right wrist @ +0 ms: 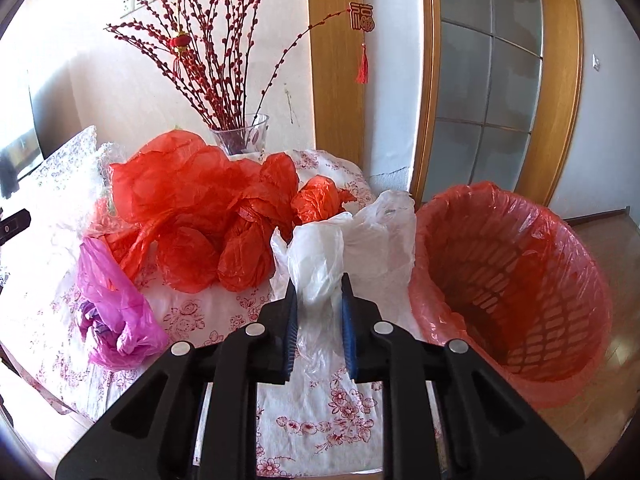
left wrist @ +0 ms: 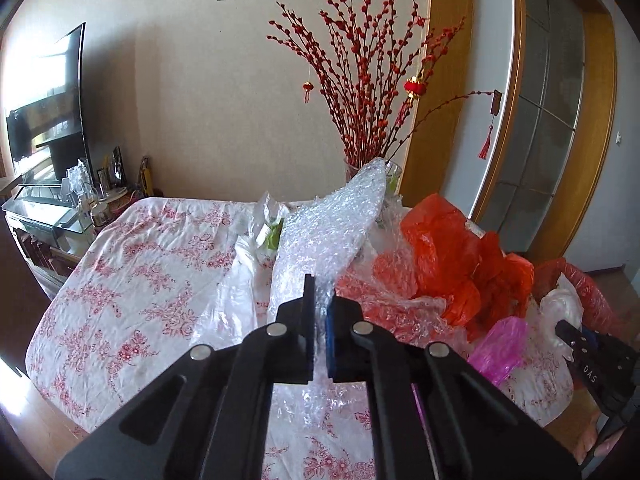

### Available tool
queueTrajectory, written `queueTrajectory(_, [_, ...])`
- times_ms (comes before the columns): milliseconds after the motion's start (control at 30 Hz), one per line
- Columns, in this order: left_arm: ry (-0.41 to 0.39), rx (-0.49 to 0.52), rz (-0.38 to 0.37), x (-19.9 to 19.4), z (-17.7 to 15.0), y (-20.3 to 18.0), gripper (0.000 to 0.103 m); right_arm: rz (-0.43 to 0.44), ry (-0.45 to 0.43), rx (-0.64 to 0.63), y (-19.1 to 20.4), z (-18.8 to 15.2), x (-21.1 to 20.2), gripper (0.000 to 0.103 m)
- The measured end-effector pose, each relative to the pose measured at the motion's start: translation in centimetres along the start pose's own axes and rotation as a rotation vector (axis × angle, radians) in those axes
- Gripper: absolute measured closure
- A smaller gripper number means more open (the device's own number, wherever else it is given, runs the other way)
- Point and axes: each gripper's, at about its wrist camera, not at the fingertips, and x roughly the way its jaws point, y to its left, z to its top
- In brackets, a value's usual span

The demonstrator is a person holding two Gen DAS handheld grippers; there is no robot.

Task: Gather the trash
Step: 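Lift the bubble wrap and white bag and carry both over the red-lined basket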

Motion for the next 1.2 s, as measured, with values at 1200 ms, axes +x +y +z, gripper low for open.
queueTrajectory(1200, [0.063, 0.19, -0.567, 1.3, 1.8, -25.0, 0.098, -0.222, -0.1, 0.247, -17.2, 1.6, -6.9, 0.084])
